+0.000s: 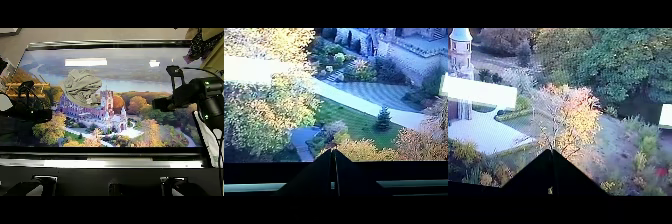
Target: Fold the clothes and pants, and hang the long-sleeved shirts on hangers.
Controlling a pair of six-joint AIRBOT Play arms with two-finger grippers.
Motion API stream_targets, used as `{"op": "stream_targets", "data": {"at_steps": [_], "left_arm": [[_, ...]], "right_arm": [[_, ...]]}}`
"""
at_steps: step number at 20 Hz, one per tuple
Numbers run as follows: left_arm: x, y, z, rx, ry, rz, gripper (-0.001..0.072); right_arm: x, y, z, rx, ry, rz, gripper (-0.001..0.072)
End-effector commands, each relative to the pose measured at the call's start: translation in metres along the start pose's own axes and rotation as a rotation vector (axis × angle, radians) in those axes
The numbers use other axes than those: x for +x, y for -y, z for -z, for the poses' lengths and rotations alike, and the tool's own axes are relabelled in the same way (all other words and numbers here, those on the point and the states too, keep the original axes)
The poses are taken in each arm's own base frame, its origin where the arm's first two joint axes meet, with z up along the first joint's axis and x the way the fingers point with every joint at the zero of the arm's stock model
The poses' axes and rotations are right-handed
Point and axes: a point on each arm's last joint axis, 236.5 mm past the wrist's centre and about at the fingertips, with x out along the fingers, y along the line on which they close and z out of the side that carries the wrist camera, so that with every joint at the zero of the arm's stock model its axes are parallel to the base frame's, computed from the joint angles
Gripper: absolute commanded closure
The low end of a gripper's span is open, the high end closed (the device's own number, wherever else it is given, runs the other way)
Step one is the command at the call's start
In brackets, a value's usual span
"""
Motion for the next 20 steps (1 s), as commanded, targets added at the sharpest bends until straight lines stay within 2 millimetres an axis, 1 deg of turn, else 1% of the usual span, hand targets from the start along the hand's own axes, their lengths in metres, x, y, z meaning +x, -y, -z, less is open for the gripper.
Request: {"op": "stream_targets", "data": {"at_steps": [1, 5, 8, 9, 10, 11, 12, 13, 14, 15, 16, 17, 19, 20], "left_arm": [[0.0, 0.0, 0.0, 0.001, 0.0, 0.0, 0.0688], [0.0, 0.0, -0.001, 0.001, 0.004, 0.0, 0.0688], [0.0, 0.0, -0.01, 0.002, 0.041, -0.001, 0.0687], [0.0, 0.0, -0.012, -0.003, 0.051, 0.0, 0.0662], [0.001, 0.0, -0.018, -0.011, 0.074, 0.002, 0.0452], [0.002, 0.0, -0.031, -0.047, 0.12, 0.007, 0.0169], [0.001, 0.0, -0.051, -0.091, 0.185, 0.016, 0.0151], [0.001, 0.001, -0.072, -0.116, 0.238, 0.025, 0.0151], [0.003, 0.003, -0.098, -0.125, 0.284, 0.034, 0.0151], [0.009, 0.006, -0.121, -0.126, 0.307, 0.039, 0.0151], [0.022, 0.007, -0.146, -0.128, 0.317, 0.039, 0.0151], [0.039, 0.006, -0.166, -0.13, 0.316, 0.036, 0.0151], [0.082, 0.003, -0.203, -0.136, 0.311, 0.034, 0.0144], [0.104, 0.003, -0.218, -0.136, 0.303, 0.033, 0.0094]], "right_arm": [[-0.001, 0.0, 0.0, -0.001, 0.002, -0.001, 0.0678], [-0.001, 0.0, 0.0, -0.001, 0.002, 0.0, 0.0678], [-0.001, -0.001, 0.0, 0.0, 0.002, -0.001, 0.0678], [-0.001, -0.001, 0.0, 0.0, 0.002, -0.001, 0.0678], [-0.001, -0.001, 0.0, 0.0, 0.002, -0.001, 0.0678], [-0.001, -0.001, 0.0, 0.0, 0.002, -0.002, 0.0678], [-0.001, -0.001, 0.0, 0.0, 0.001, -0.001, 0.0678], [-0.001, -0.001, 0.0, 0.0, 0.002, -0.001, 0.0678], [-0.001, -0.001, 0.0, 0.0, 0.001, -0.002, 0.0678], [-0.001, -0.001, 0.0, 0.001, -0.002, -0.002, 0.0678], [-0.001, -0.001, 0.001, 0.002, -0.002, -0.003, 0.0678], [-0.001, -0.001, 0.001, 0.001, -0.003, -0.003, 0.0678], [-0.001, -0.001, 0.002, 0.001, -0.009, -0.002, 0.0677], [-0.001, -0.001, 0.002, 0.001, -0.009, -0.002, 0.0676]]}}
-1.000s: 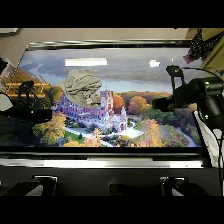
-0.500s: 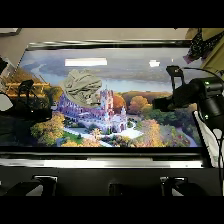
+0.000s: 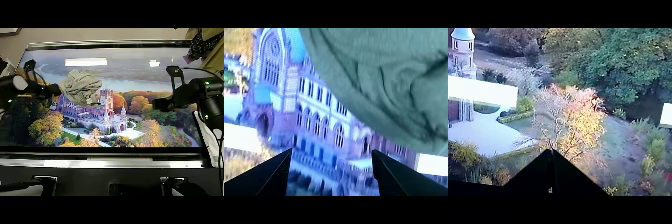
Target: Fold the clothes and pants, and hang the long-sleeved shirts on hangers.
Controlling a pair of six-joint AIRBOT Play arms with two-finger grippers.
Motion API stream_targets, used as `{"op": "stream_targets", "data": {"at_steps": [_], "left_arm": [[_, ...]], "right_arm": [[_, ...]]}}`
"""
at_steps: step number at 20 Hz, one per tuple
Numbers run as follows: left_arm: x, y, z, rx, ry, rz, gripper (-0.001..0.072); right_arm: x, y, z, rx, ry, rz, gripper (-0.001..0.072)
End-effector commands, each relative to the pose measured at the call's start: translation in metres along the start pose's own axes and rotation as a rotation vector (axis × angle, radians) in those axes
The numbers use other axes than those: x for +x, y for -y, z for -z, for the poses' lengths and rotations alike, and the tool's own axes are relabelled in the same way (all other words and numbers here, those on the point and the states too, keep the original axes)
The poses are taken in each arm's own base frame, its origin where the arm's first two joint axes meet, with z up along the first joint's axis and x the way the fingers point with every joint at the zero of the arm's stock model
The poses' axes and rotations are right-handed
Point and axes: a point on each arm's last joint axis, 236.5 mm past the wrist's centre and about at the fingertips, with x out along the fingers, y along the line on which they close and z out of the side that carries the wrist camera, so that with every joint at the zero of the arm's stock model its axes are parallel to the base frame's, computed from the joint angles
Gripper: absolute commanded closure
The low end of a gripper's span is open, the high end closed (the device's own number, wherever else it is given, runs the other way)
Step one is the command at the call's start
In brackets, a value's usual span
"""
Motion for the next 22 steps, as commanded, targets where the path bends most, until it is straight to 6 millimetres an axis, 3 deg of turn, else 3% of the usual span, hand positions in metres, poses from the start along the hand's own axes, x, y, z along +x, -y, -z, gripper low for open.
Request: {"op": "stream_targets", "data": {"at_steps": [1, 3, 6, 7, 8, 9, 10, 14, 17, 19, 22], "left_arm": [[0.082, 0.005, -0.041, -0.012, 0.032, 0.008, 0.0089], [0.123, 0.011, -0.045, -0.013, 0.018, 0.018, 0.009], [0.159, 0.025, -0.041, -0.008, -0.011, 0.039, 0.0097], [0.165, 0.03, -0.035, -0.011, -0.034, 0.049, 0.0124], [0.166, 0.034, -0.03, -0.01, -0.056, 0.056, 0.0267], [0.163, 0.038, -0.024, 0.014, -0.085, 0.064, 0.06], [0.155, 0.046, -0.018, 0.047, -0.122, 0.083, 0.069], [0.091, 0.088, 0.013, 0.124, -0.277, 0.169, 0.0692], [0.041, 0.158, 0.047, 0.234, -0.338, 0.269, 0.0692], [0.015, 0.219, 0.089, 0.31, -0.39, 0.345, 0.0692], [0.005, 0.291, 0.166, 0.377, -0.479, 0.384, 0.0692]], "right_arm": [[-0.001, 0.0, 0.001, -0.001, -0.002, 0.0, 0.0676], [-0.001, 0.0, 0.0, 0.0, 0.001, 0.0, 0.0675], [-0.001, 0.0, 0.0, 0.0, 0.001, 0.0, 0.0674], [-0.001, 0.0, -0.001, 0.0, 0.004, 0.0, 0.0674], [-0.001, 0.0, -0.001, 0.0, 0.006, 0.0, 0.0674], [-0.001, 0.0, -0.001, 0.002, 0.006, 0.0, 0.0674], [-0.001, 0.0, 0.0, 0.016, 0.001, 0.0, 0.0675], [-0.004, 0.007, 0.028, 0.031, -0.113, 0.033, 0.0675], [-0.02, 0.026, 0.048, 0.04, -0.17, 0.113, 0.0675], [-0.039, 0.043, 0.059, 0.037, -0.178, 0.187, 0.0675], [-0.073, 0.061, 0.073, 0.044, -0.144, 0.258, 0.0675]]}}
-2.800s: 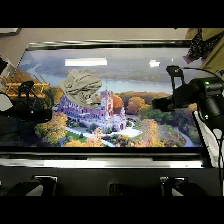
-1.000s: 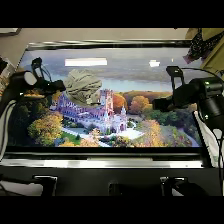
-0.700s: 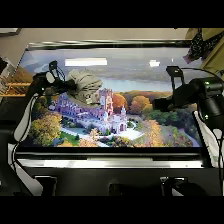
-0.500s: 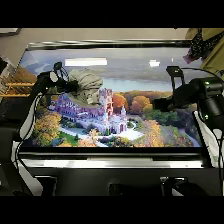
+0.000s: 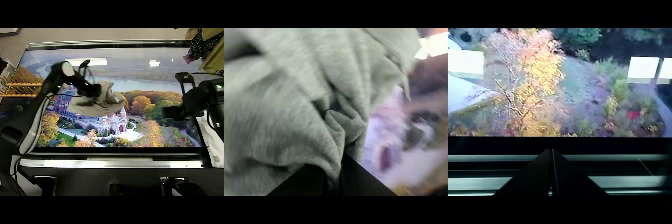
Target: Fold the clothes and pants, and hang the long-sleeved shirts on hangers.
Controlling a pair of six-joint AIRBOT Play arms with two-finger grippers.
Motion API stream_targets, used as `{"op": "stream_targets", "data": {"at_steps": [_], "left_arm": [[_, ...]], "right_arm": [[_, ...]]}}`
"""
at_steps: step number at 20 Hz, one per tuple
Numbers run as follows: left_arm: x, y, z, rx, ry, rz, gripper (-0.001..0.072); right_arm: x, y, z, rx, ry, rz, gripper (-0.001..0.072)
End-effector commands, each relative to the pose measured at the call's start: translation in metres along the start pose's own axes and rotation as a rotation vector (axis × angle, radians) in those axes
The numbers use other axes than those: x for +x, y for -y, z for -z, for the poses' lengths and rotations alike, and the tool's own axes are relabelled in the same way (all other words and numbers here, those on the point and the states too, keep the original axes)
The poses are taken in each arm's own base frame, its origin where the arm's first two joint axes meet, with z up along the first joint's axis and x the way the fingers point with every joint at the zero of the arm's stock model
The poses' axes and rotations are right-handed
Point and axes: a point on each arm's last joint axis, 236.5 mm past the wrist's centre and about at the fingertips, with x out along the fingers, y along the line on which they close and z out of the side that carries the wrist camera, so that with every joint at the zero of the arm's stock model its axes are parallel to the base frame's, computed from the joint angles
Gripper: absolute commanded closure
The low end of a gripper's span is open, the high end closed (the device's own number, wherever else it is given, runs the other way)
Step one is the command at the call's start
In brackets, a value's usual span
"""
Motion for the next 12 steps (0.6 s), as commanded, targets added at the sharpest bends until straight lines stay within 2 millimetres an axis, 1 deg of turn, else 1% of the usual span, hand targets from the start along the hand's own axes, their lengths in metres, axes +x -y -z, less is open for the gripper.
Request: {"op": "stream_targets", "data": {"at_steps": [1, 3, 4, 5, 6, 7, 8, 9, 10, 11, 12], "left_arm": [[0.037, 0.095, 0.058, 0.056, -0.12, 0.054, 0.0692], [0.069, 0.121, 0.082, 0.068, -0.163, 0.054, 0.0692], [0.081, 0.126, 0.092, 0.078, -0.188, 0.049, 0.0692], [0.09, 0.127, 0.1, 0.072, -0.213, 0.041, 0.0691], [0.092, 0.126, 0.103, 0.07, -0.225, 0.036, 0.069], [0.088, 0.123, 0.101, 0.064, -0.224, 0.035, 0.0683], [0.079, 0.117, 0.096, 0.055, -0.219, 0.032, 0.0601], [0.065, 0.105, 0.089, 0.036, -0.209, 0.011, 0.0515], [0.048, 0.09, 0.08, 0.018, -0.193, -0.019, 0.0513], [0.026, 0.074, 0.071, 0.004, -0.168, -0.049, 0.0513], [0.004, 0.057, 0.061, -0.01, -0.138, -0.081, 0.0513]], "right_arm": [[-0.032, 0.03, 0.026, 0.011, 0.018, 0.094, 0.0675], [-0.052, 0.034, 0.033, -0.005, 0.079, 0.088, 0.0675], [-0.061, 0.036, 0.035, -0.008, 0.116, 0.087, 0.0675], [-0.069, 0.038, 0.037, -0.011, 0.148, 0.088, 0.0675], [-0.076, 0.04, 0.038, -0.012, 0.181, 0.088, 0.0674], [-0.083, 0.04, 0.035, -0.013, 0.226, 0.083, 0.0671], [-0.088, 0.039, 0.029, -0.013, 0.275, 0.076, 0.0627], [-0.092, 0.038, 0.021, -0.015, 0.316, 0.068, 0.0542], [-0.094, 0.033, 0.013, -0.038, 0.35, 0.053, 0.0406], [-0.095, 0.026, 0.002, -0.045, 0.384, 0.027, 0.0342], [-0.095, 0.014, -0.007, -0.01, 0.41, -0.026, 0.0348]]}}
